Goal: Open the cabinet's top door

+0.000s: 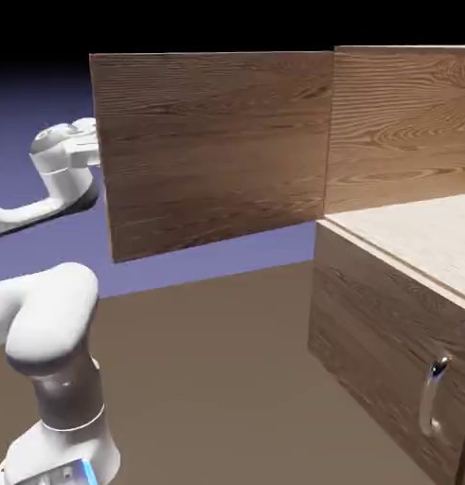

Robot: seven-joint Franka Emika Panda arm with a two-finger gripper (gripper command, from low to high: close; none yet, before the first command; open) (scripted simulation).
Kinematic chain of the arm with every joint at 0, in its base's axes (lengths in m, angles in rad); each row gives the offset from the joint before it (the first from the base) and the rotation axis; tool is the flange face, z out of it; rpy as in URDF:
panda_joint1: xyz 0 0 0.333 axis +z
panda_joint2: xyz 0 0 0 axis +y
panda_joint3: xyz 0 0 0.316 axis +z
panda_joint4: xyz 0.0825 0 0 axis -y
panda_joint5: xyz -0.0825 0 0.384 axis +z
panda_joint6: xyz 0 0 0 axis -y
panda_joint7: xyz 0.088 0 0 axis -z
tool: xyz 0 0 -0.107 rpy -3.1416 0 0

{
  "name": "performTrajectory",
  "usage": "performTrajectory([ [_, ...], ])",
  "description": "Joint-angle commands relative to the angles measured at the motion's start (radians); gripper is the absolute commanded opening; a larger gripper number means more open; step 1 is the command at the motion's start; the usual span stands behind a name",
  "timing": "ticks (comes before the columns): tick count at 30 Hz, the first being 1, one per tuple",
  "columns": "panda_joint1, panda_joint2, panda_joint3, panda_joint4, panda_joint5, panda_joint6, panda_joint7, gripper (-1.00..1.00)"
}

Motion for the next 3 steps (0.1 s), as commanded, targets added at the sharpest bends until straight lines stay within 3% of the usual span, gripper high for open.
performTrajectory([
  [1, -0.03, 0.004, 0.01, 0.038, 0.007, -0.03, -0.004, -1.0],
  [3, -0.062, 0.009, 0.023, 0.079, 0.015, -0.061, -0.008, -1.0],
])
